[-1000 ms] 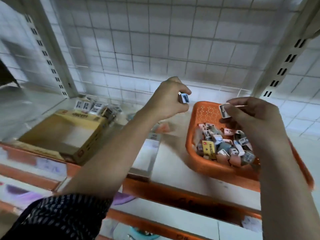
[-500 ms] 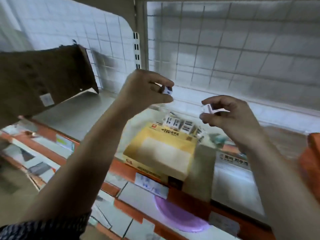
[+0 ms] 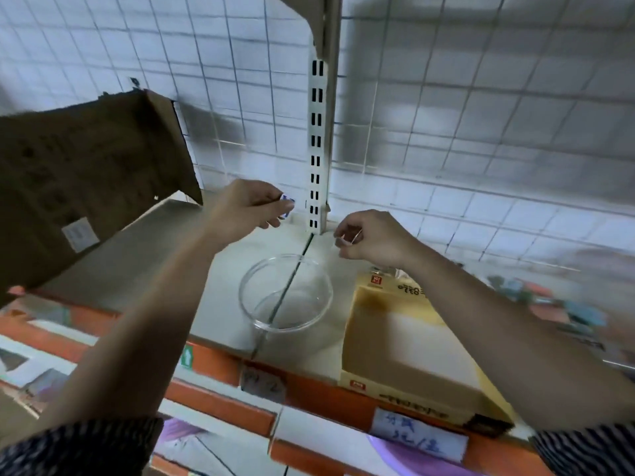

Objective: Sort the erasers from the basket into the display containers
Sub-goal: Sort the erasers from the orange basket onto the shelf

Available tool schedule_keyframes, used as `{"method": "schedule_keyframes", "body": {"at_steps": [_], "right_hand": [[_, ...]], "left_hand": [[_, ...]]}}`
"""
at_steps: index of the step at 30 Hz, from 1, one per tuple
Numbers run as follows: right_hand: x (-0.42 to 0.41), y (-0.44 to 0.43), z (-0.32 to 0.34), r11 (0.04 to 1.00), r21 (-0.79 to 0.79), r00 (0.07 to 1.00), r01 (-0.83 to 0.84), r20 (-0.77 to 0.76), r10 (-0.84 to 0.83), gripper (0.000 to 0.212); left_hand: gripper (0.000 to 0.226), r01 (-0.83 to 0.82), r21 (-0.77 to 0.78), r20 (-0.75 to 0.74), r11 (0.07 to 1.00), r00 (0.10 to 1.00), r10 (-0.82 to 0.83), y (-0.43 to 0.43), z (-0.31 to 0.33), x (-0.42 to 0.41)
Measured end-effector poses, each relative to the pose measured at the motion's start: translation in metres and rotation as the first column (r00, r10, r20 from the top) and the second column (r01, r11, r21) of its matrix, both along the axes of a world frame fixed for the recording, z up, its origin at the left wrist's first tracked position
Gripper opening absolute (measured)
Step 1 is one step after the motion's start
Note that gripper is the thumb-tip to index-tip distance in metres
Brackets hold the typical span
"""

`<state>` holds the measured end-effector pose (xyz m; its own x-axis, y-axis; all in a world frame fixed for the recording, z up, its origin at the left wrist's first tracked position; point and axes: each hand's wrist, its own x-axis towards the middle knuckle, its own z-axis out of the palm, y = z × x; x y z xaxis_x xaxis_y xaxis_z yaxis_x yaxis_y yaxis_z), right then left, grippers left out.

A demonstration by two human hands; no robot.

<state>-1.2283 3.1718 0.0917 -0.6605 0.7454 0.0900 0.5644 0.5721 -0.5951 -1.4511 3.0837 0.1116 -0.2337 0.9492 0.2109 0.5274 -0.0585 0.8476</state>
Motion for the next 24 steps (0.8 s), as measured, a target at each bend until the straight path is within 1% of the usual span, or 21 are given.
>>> {"method": "schedule_keyframes", "body": {"at_steps": [3,6,7,9,11,12,13,15,16,18,21,24], "right_hand": [[-0.021,0.008,-0.008,0.999,0.033,0.992,-0.024,0.122,0.02,0.032],[-0.037,0.013,-0.013,0.999,0.014,0.977,-0.045,0.211,0.041,0.035],[-0.043,0.015,-0.015,0.998,0.009,0.969,-0.059,0.242,0.055,0.034],[-0.053,0.018,-0.018,0.996,0.002,0.954,-0.092,0.288,0.088,0.03],[-0.061,0.021,-0.021,0.994,0.005,0.947,-0.106,0.306,0.099,0.028],[-0.064,0.023,-0.022,0.995,0.008,0.948,-0.1,0.305,0.093,0.027],[-0.067,0.024,-0.024,0.996,0.004,0.95,-0.092,0.3,0.087,0.027],[-0.07,0.026,-0.026,0.996,-0.019,0.952,-0.084,0.292,0.086,0.027],[-0.071,0.027,-0.028,0.996,-0.038,0.955,-0.081,0.284,0.088,0.028],[-0.072,0.028,-0.029,0.993,-0.099,0.97,-0.064,0.229,0.086,0.031],[-0.075,0.027,-0.031,0.98,-0.191,0.989,-0.059,0.124,0.084,0.031],[-0.079,0.024,-0.03,0.967,-0.247,0.996,-0.056,0.058,0.072,0.024]], "left_hand": [[0.006,0.043,-0.017,0.089,0.999,0.995,-0.042,0.015,-0.022,-0.014],[0.005,-0.022,0.005,0.213,1.0,0.977,0.021,0.025,-0.048,-0.015],[0.006,-0.046,0.013,0.225,0.999,0.973,0.042,0.027,-0.06,-0.015],[0.007,-0.03,0.031,0.16,0.999,0.987,0.024,0.03,-0.078,-0.016],[0.019,0.008,0.055,0.118,0.998,0.993,-0.014,0.032,-0.087,-0.02],[0.019,0.008,0.066,0.115,0.998,0.993,-0.016,0.033,-0.087,-0.022],[0.014,-0.004,0.072,0.083,0.997,0.997,-0.002,0.034,-0.088,-0.024],[0.005,-0.008,0.059,-0.038,0.998,0.999,0.01,0.034,-0.089,-0.027],[0.009,-0.005,0.042,-0.091,0.999,0.996,0.009,0.035,-0.091,-0.03],[0.016,-0.001,0.014,-0.129,1.0,0.992,0.002,0.035,-0.092,-0.035],[0.015,-0.005,0.027,-0.106,1.0,0.994,0.008,0.037,-0.093,-0.042],[0.003,-0.062,0.043,0.028,0.997,0.998,0.061,0.036,-0.092,-0.045]]}}
